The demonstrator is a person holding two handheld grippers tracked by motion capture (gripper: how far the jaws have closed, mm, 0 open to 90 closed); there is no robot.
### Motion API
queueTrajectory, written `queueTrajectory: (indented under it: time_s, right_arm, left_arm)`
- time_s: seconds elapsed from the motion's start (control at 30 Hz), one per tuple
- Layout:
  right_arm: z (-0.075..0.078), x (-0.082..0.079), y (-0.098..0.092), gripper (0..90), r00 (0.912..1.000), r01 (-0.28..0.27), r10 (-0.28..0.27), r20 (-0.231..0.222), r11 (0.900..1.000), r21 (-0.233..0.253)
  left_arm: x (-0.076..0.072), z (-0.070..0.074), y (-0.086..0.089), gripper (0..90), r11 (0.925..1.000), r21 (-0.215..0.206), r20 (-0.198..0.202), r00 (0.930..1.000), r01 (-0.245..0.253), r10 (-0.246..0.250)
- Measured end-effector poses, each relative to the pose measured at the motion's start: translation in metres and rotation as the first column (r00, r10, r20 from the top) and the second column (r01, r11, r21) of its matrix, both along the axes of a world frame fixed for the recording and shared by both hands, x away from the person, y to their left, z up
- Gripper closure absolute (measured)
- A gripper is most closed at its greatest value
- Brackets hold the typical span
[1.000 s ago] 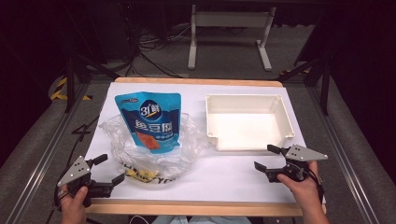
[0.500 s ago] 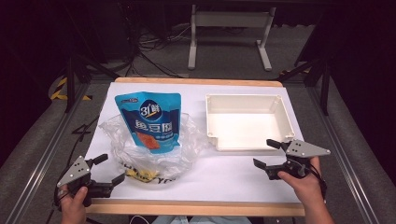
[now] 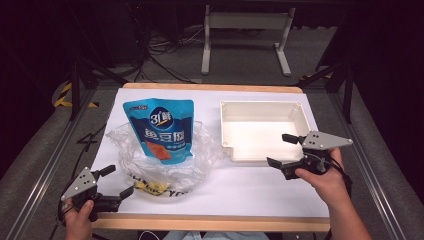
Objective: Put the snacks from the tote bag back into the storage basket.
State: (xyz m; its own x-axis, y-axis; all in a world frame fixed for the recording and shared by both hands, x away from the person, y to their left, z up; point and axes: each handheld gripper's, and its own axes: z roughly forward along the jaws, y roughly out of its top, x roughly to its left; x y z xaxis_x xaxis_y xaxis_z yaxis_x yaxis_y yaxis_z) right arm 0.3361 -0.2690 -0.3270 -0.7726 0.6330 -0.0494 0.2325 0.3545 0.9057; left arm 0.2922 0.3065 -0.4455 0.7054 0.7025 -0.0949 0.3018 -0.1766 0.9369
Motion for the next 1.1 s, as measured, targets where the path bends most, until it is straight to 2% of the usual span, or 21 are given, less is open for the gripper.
queueTrajectory:
  time_s: [0.17,0.3,0.57,0.83,0.93,1.1]
  right_arm:
    - [0.008,0.006,0.004,7.3,0.9996,-0.023,0.023,0.013,1.000,0.015]
    - [0.014,0.010,0.005,7.4,0.9961,-0.072,0.070,0.054,0.997,0.025]
    - [0.017,0.020,0.016,7.3,0.9958,-0.084,0.083,0.038,0.996,0.023]
    - [0.030,0.030,0.039,6.7,0.9914,-0.123,0.122,0.048,0.992,0.019]
    - [0.033,0.032,0.051,6.0,0.9930,-0.112,0.112,0.036,0.994,-0.016]
    - [0.036,0.038,0.073,6.1,0.9893,-0.139,0.138,0.048,0.990,0.012]
  left_arm:
    - [0.000,0.000,0.000,2.1,1.0000,-0.001,-0.001,1.0000,0.000,0.000]
    - [0.000,0.000,0.000,2.1,1.0000,-0.002,0.000,1.0000,-0.002,0.002]
    - [0.000,0.000,0.000,2.1,1.0000,-0.001,-0.001,1.0000,0.000,0.000]
    - [0.000,0.000,0.001,2.1,1.0000,-0.006,-0.001,1.0000,-0.002,0.002]
    - [0.001,0.000,0.001,2.1,1.0000,-0.005,-0.006,1.0000,0.000,0.000]
    - [0.001,0.000,0.002,2.1,1.0000,-0.008,-0.003,1.0000,-0.001,0.001]
